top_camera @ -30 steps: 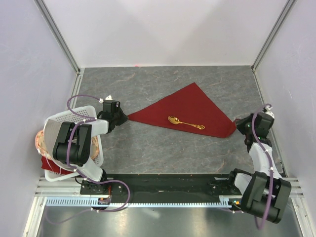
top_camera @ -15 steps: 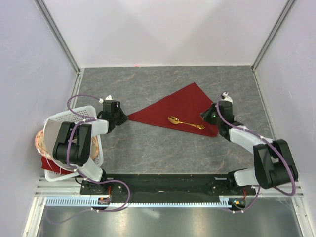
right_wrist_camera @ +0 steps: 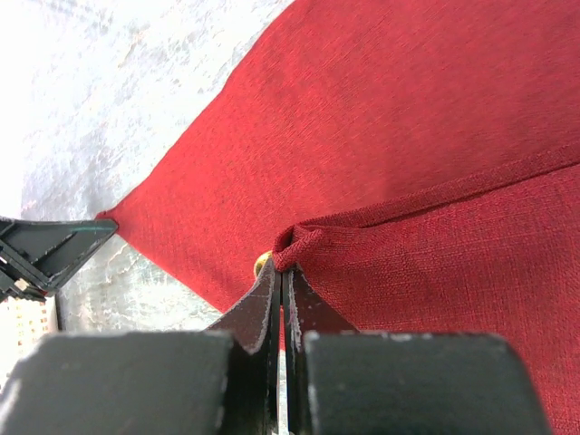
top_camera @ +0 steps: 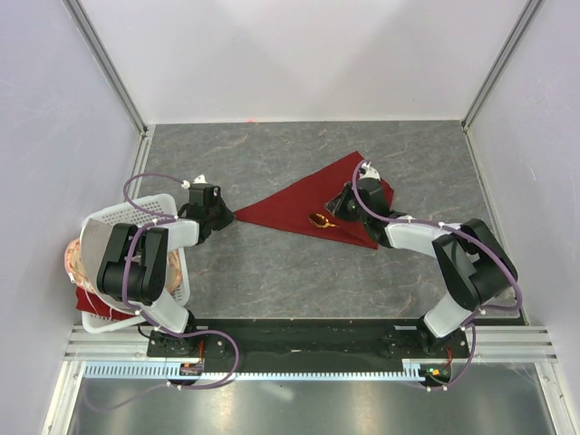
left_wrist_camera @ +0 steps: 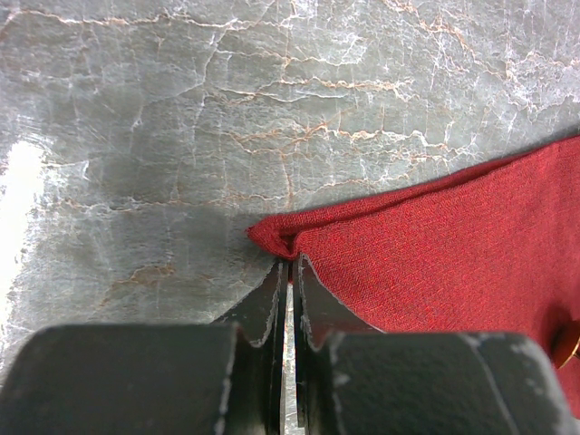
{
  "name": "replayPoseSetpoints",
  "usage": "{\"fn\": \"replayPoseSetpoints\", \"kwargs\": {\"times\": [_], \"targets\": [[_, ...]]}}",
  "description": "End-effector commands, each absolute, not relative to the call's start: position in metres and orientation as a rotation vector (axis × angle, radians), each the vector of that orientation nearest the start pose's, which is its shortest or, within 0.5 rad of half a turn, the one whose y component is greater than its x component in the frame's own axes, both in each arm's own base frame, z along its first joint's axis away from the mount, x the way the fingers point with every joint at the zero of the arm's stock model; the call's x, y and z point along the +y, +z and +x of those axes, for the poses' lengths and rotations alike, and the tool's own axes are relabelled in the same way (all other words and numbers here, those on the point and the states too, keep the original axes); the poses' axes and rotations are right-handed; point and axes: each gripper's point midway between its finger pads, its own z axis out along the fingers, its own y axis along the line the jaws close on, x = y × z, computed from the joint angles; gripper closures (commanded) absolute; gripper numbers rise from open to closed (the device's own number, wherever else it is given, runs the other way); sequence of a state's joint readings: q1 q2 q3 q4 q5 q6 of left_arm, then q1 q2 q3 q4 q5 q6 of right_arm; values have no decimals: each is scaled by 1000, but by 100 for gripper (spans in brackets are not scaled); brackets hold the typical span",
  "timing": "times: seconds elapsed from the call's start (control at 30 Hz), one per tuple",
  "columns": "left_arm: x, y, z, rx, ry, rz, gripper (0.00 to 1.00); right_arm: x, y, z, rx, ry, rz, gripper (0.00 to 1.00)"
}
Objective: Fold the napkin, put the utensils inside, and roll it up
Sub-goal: Fold the napkin
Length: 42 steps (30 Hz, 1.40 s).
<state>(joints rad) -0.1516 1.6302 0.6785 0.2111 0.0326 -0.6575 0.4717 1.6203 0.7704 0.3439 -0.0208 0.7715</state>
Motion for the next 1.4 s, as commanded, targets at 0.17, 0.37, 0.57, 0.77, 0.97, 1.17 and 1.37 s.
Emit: {"fn": "replayPoseSetpoints", "kwargs": {"times": [0.17,0.37,0.57,0.77,0.97,1.17,1.37], "targets": [[-87,19,382,2301,-416,-521,94,271,100,387,2101,838,253,100],[-87,18,382,2304,-415,-522,94,287,95,381,2118,864,229,100],[-87,18,382,2304,-415,-522,95,293,88,374,2145,862,203,100],[-87,18,382,2303,-415,-522,95,297,84,368,2158,866,195,100],[-88,18,382,2304,-416,-519,95,300,82,367,2164,867,182,95],[-88,18,382,2304,-416,-519,93,301,94,367,2137,875,147,60],[-89,20,381,2296,-429,-509,87,312,126,362,2065,970,47,44]]}}
